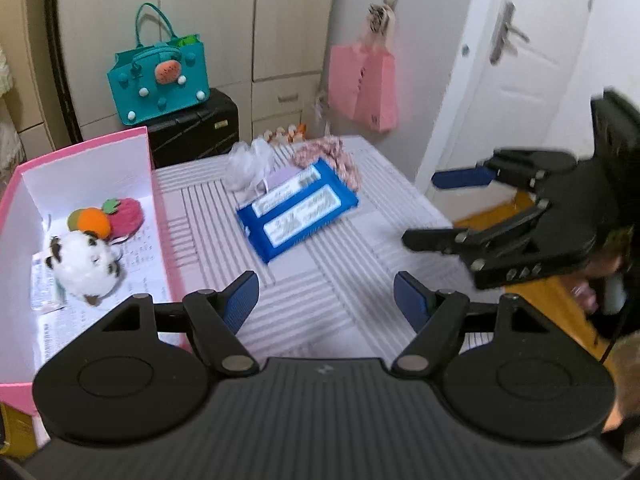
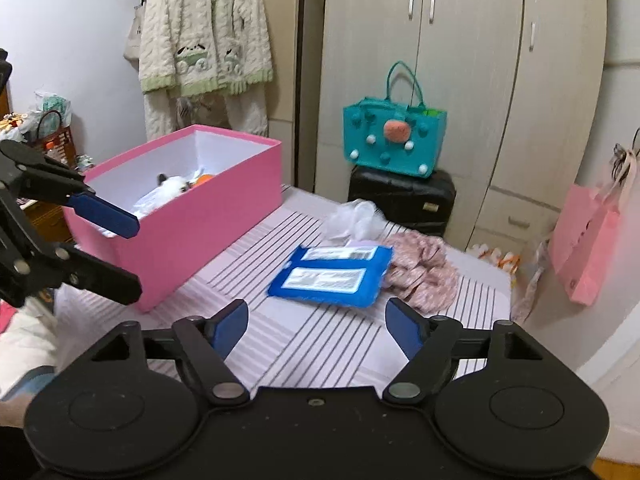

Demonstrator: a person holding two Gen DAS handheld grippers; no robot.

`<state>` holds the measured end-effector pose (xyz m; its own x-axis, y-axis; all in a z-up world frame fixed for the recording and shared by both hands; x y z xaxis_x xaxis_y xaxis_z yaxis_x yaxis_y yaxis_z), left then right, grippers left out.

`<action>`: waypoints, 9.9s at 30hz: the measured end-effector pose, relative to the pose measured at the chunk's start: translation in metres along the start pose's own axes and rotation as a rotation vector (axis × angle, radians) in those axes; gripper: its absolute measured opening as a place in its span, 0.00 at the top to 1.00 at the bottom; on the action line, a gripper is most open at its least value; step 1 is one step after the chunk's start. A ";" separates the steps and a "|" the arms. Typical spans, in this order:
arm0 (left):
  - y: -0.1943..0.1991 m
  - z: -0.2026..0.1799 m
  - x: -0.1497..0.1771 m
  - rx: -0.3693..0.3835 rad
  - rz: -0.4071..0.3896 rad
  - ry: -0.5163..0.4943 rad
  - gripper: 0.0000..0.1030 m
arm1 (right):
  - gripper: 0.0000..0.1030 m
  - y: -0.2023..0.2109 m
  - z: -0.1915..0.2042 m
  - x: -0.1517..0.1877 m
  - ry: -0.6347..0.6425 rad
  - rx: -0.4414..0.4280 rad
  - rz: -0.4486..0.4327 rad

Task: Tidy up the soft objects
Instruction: 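Close both tools on the blue wet-wipes packet, one on each side, then lift the blue wipes packet with both tools and carry it over the box, then lower the wipes packet into the box and open both tools, then withdraw both tools from the box toward the scrunchie and white pouf, then close the right tool on the pink scrunchie while the left tool grasps the white pouf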

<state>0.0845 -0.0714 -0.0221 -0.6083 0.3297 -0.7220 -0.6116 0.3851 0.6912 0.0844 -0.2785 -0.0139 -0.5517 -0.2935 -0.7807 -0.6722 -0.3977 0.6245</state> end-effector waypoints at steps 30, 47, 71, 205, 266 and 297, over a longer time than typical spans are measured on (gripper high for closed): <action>-0.178 0.029 -0.035 -0.128 -0.006 0.323 0.42 | 0.80 -0.115 -0.074 0.005 -0.189 -0.063 0.018; -0.179 0.028 -0.009 -0.138 -0.008 0.350 0.30 | 0.90 -0.088 -0.064 0.024 -0.252 -0.074 -0.017; -0.171 0.007 0.006 -0.135 0.104 0.350 0.59 | 0.69 -0.087 -0.074 0.063 -0.404 -0.069 0.066; 0.083 0.088 0.014 -0.137 0.133 -0.093 0.40 | 0.39 0.015 0.125 -0.065 0.027 -0.239 0.117; -0.240 0.034 -0.099 -0.314 -0.101 0.387 0.44 | 0.14 -0.165 -0.160 -0.007 -0.375 0.048 0.056; -0.184 0.040 -0.087 -0.302 -0.191 0.443 0.76 | 0.90 -0.107 -0.149 -0.011 -0.373 0.033 -0.084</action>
<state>0.2700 -0.1360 -0.0879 -0.5873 -0.1397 -0.7972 -0.8093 0.1170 0.5757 0.2361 -0.3626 -0.0760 -0.6318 0.0775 -0.7712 -0.7348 -0.3765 0.5642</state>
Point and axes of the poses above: each gripper's, at about its wrist camera, not at the fingertips, and y roughly against the way its jaws point, z to its left, x to its underside, the point moved 3 cm from there along -y, roughly the way its jaws point, and after that the axes turned 8 degrees about -x, right-handed, at the moved point
